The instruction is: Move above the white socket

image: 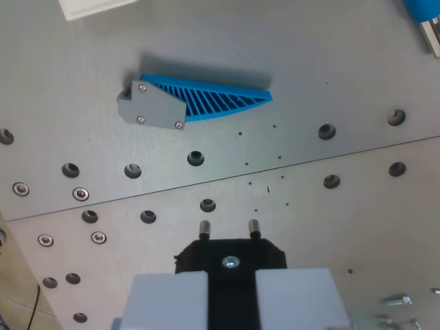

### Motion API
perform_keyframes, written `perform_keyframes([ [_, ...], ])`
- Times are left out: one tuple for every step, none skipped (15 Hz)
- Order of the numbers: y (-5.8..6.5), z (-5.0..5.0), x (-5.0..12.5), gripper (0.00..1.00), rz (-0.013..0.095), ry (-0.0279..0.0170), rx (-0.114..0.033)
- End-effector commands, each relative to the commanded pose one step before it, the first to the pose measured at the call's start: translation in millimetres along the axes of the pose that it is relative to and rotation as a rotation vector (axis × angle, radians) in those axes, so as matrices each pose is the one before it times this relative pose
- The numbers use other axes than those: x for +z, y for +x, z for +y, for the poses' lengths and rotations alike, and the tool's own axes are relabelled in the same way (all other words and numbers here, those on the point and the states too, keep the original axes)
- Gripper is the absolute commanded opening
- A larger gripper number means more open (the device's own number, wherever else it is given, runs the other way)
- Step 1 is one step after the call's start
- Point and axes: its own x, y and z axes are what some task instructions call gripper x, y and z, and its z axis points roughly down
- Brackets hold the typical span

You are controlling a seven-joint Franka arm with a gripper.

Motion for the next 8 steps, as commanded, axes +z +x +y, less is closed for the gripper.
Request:
perform_keyframes([
  [-0.11,0.03,-0.10,0.00,0.0004,0.00003,0.0012],
  [0.00,0.00,0.00,0.00,0.0001,0.00002,-0.0002],
  [0.01,-0.01,0.02,0.00,-0.0002,0.00002,-0.0002],
  [0.02,-0.03,0.06,0.00,-0.0001,-0.00002,0.0000],
  [0.05,-0.06,0.13,0.00,-0.0001,-0.00012,-0.0012],
  [0.08,-0.10,0.22,0.00,-0.0001,0.00003,-0.0012],
  [0.13,-0.16,0.34,0.00,-0.0001,0.00021,-0.0014],
  [0.19,-0.24,0.50,0.00,0.0003,0.00018,-0.0017],
])
